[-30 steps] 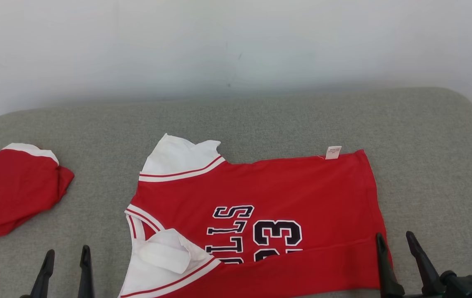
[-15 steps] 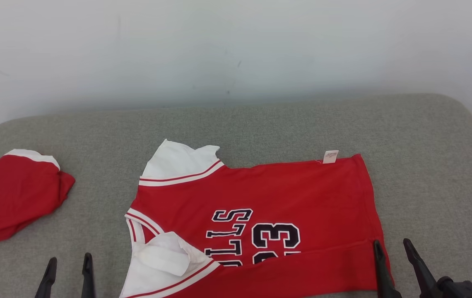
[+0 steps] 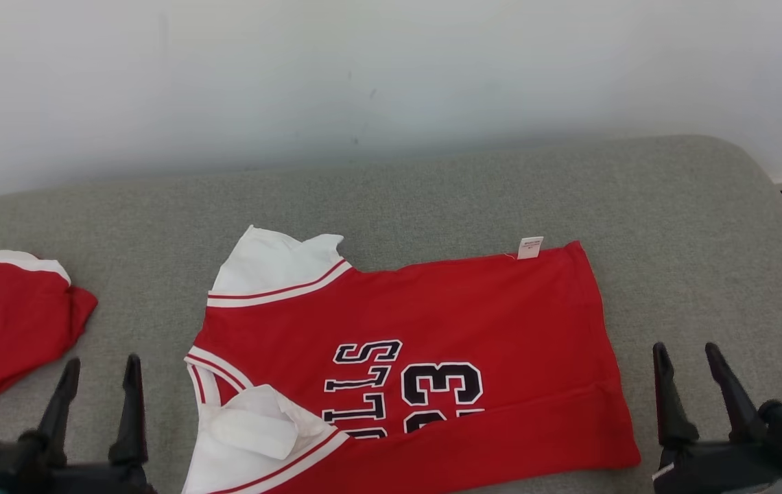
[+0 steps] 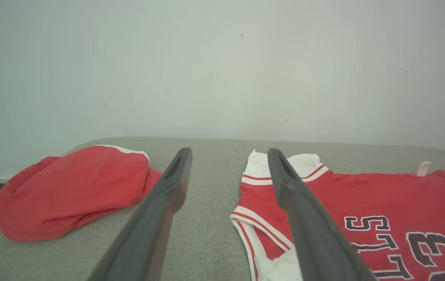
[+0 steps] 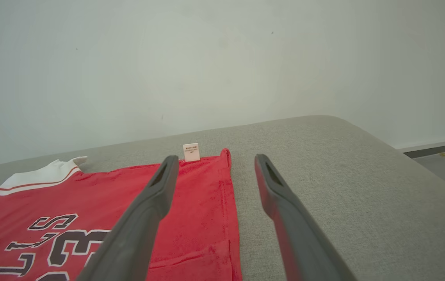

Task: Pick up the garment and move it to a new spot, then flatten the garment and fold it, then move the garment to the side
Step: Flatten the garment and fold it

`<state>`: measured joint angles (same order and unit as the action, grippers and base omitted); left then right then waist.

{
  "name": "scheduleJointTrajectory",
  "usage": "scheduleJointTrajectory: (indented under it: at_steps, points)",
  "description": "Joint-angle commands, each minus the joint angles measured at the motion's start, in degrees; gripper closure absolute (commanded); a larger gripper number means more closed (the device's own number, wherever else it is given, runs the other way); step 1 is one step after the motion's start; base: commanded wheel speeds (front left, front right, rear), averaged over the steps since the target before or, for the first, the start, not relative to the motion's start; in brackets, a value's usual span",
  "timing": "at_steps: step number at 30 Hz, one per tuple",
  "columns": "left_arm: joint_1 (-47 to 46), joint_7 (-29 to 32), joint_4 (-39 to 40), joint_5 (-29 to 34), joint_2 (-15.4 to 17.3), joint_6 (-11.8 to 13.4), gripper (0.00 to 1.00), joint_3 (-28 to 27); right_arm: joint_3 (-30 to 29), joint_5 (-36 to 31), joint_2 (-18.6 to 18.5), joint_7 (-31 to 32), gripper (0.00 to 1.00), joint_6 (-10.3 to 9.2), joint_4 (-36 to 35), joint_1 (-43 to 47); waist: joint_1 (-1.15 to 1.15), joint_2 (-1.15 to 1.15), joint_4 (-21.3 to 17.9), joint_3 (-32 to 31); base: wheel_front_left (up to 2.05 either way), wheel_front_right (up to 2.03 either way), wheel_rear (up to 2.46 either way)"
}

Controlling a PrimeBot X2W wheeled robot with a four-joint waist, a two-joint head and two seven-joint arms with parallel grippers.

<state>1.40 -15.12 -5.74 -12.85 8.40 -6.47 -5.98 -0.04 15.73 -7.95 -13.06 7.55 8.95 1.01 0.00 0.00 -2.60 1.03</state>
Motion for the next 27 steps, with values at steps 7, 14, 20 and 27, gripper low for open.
scheduleJointTrajectory:
  at_steps: [7,14,20,27]
  points:
    - [-16.9,4.7,-4.2,-1.9,6.6,-0.9,0.00,4.9,-1.6,0.9,-2.2,7.2,0.00,-0.15,3.5,-12.5,0.00,0.00,-2.3,5.9,0.00,0.00,0.00]
    - [-36.1,13.8,-11.6,-10.5,14.0,-0.9,0.00,13.2,1.3,1.9,-4.5,12.9,0.00,-0.15,9.4,-27.9,0.00,0.00,-3.7,13.8,0.00,0.00,0.00]
    - [-47.0,20.6,-19.4,-15.5,17.8,-0.9,0.00,20.4,5.0,2.9,-5.2,14.6,0.00,-0.15,15.8,-37.3,0.00,0.00,-4.3,19.0,0.00,0.00,0.00]
    - [-55.7,25.8,-26.4,-19.7,19.3,-0.9,0.00,28.7,8.1,4.7,-4.6,17.7,0.00,-0.15,23.4,-44.9,0.00,0.00,-4.9,22.8,0.00,0.00,0.00]
